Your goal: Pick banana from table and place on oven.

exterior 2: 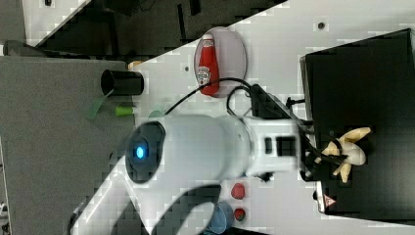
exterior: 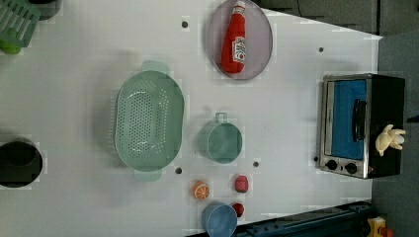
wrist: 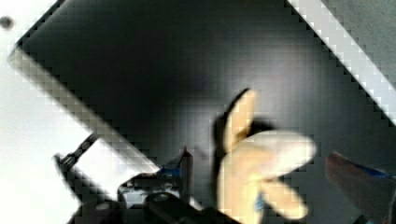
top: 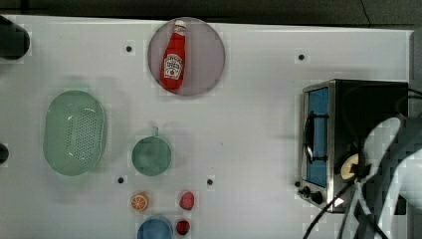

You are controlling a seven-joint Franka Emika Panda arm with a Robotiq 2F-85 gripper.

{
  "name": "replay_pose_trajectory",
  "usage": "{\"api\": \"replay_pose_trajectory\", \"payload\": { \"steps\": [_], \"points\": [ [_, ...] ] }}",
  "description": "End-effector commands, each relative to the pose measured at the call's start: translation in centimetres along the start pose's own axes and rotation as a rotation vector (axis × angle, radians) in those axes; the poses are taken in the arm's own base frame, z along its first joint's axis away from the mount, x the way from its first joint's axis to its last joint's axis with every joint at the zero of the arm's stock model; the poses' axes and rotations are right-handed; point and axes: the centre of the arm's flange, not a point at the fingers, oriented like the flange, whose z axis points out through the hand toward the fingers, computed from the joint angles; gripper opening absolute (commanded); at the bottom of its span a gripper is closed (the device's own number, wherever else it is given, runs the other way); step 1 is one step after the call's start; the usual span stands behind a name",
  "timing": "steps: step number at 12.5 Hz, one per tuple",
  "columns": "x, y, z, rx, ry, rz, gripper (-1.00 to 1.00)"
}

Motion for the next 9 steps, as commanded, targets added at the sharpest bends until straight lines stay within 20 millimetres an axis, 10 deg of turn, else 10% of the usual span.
{"api": "replay_pose_trajectory", "payload": {
  "steps": [1, 9],
  "points": [
    [-1.0, -5.5, -7.1, 0.071, 0.102, -0.087, 1.00],
    [-17.1, -15.5, -21.1, 0.142, -0.083, 0.250, 1.00]
  ]
}}
